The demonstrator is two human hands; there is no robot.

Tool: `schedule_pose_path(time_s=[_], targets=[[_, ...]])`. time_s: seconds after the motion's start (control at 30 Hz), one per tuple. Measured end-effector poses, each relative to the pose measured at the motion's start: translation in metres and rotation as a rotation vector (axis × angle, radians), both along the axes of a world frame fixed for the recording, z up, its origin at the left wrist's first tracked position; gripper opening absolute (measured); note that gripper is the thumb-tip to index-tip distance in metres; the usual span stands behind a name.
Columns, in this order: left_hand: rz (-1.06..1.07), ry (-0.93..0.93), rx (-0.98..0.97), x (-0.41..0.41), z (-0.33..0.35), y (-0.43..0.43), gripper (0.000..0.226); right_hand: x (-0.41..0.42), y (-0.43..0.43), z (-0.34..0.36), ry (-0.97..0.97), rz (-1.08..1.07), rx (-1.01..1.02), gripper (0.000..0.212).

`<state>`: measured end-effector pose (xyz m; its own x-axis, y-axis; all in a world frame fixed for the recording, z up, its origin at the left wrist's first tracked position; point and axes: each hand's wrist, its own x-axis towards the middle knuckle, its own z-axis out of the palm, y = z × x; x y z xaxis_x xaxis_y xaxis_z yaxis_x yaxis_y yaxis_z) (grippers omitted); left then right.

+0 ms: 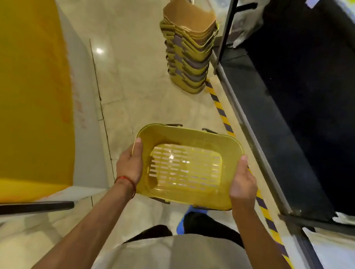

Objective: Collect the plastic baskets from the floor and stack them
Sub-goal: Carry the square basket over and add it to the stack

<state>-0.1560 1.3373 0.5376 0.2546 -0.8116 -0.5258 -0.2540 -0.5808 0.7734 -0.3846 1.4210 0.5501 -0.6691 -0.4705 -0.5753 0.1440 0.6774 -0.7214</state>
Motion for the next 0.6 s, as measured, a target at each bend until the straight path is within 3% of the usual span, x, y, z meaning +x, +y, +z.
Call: schedule_pose_path(time_s=[0.13,0.27,0.4,0.47,0.6], targets=[[0.041,-0.014,-0.022,-0.017,0.009,-0.059,0.034,-0.024,-0.074,0.012,0.023,0.132,-0.003,0.069],[0.088,0.008,-0.033,-0.026,0.011,-0.119,0.041,-0.036,-0.143,0.025,0.091,0.216,-0.060,0.070],[0.119,-0.008,-0.063,-0.028,0.006,-0.194,0.056,-0.038,-0.223,0.030,0.050,0.201,-0.026,0.068],[0.110,-0.007,-0.068,-0.029,0.005,-0.239,0.057,-0.036,-0.266,0.029,0.062,0.220,-0.039,0.059],[0.063,-0.032,-0.095,-0.029,0.006,-0.334,0.056,-0.030,-0.352,0.027,0.086,0.133,0.008,0.066]])
